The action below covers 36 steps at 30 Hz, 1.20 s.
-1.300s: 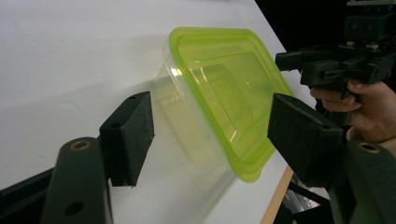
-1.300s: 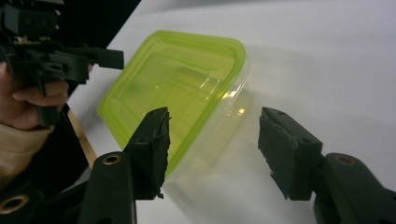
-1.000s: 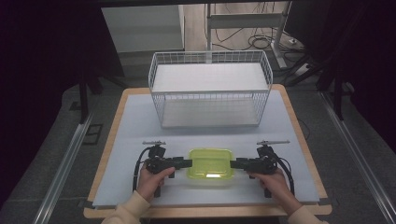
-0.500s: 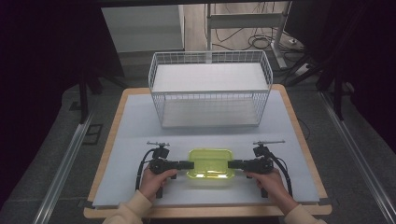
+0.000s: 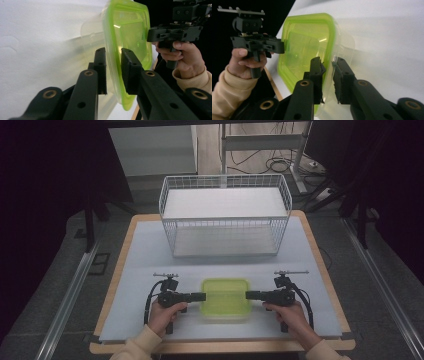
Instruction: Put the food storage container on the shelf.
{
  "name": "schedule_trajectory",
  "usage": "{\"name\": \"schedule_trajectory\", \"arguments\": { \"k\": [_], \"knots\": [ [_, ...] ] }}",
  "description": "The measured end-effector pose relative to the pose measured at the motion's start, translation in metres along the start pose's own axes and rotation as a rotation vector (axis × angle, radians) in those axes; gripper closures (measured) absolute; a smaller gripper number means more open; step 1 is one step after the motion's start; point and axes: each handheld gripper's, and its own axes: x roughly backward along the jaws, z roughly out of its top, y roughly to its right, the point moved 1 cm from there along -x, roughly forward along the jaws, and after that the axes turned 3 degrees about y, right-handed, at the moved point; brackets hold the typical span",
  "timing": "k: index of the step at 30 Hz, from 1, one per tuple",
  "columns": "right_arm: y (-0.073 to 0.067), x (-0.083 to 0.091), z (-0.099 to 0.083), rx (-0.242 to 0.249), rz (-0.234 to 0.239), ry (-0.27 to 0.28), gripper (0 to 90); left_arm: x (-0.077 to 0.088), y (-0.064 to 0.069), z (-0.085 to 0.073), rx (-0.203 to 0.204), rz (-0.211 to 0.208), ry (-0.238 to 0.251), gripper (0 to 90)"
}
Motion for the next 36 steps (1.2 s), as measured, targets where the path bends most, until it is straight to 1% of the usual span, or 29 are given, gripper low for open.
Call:
{"name": "schedule_trajectory", "arguments": {
  "k": [1,2,3,4,6,10,12,20,25,30,36],
  "knots": [
    [-0.002,0.002,0.001,0.003,0.008,0.006,80.6,0.001,0.001,0.0,-0.006,0.001,0.005,79.0],
    [-0.002,0.002,0.001,0.003,0.008,0.006,80.6,0.001,0.002,-0.001,-0.013,0.003,0.006,79.0],
    [-0.002,0.003,0.001,0.017,0.005,0.006,80.7,0.001,0.004,-0.001,-0.017,0.005,0.009,79.3],
    [-0.004,0.004,0.001,0.021,0.004,0.01,80.8,0.002,0.004,-0.001,-0.017,0.006,0.012,79.5],
    [-0.005,0.005,0.001,0.022,0.007,0.01,80.9,0.003,0.005,-0.001,-0.018,0.002,0.015,79.6],
    [-0.008,0.007,0.002,0.024,0.014,0.016,81.0,0.006,0.009,-0.001,-0.029,0.0,0.024,79.6],
    [-0.01,0.008,0.003,0.032,0.018,0.023,81.1,0.008,0.011,0.0,-0.039,0.003,0.032,79.7],
    [-0.013,0.009,0.005,0.047,0.02,0.034,81.0,0.01,0.014,0.002,-0.047,0.012,0.037,79.9],
    [-0.014,0.011,0.007,0.048,0.022,0.043,81.0,0.01,0.018,0.006,-0.064,0.013,0.037,80.0],
    [-0.02,0.017,0.009,0.067,0.018,0.059,81.2,0.012,0.022,0.008,-0.07,0.01,0.047,80.3],
    [-0.025,0.017,0.013,0.08,0.022,0.07,81.2,0.017,0.024,0.012,-0.076,0.009,0.057,80.3]
  ]
}}
